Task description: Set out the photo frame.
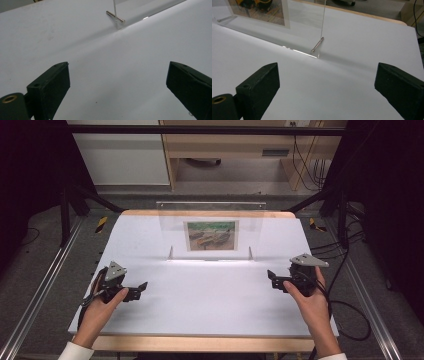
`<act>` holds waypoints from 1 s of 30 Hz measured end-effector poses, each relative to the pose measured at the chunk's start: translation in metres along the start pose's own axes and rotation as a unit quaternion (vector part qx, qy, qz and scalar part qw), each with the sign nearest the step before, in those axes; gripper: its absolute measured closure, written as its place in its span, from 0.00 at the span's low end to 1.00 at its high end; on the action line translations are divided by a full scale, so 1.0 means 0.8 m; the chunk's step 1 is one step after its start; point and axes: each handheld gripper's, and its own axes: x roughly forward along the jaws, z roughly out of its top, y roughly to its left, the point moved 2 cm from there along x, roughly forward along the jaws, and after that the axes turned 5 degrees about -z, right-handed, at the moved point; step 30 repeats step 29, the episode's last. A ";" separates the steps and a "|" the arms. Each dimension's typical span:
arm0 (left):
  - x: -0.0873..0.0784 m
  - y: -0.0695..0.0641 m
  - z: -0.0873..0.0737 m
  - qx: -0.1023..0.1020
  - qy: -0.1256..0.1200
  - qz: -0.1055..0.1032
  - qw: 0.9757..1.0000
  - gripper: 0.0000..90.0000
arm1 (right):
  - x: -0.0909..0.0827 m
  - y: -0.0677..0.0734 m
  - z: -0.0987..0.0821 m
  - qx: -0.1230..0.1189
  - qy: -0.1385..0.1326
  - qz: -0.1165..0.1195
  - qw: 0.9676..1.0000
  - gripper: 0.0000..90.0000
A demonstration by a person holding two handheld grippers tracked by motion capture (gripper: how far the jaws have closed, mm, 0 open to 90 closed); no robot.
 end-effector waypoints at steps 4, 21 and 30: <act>0.000 0.001 -0.002 0.004 0.014 -0.002 1.000 0.06 | 0.005 0.004 -0.013 -0.007 0.020 -0.002 1.000 0.07; 0.005 0.004 -0.015 0.016 0.057 0.014 0.998 0.06 | 0.020 0.015 -0.073 -0.008 0.103 0.005 0.995 0.11; 0.004 -0.005 -0.007 0.027 0.055 0.006 0.998 0.06 | 0.013 0.015 -0.076 -0.006 0.096 0.008 0.995 0.08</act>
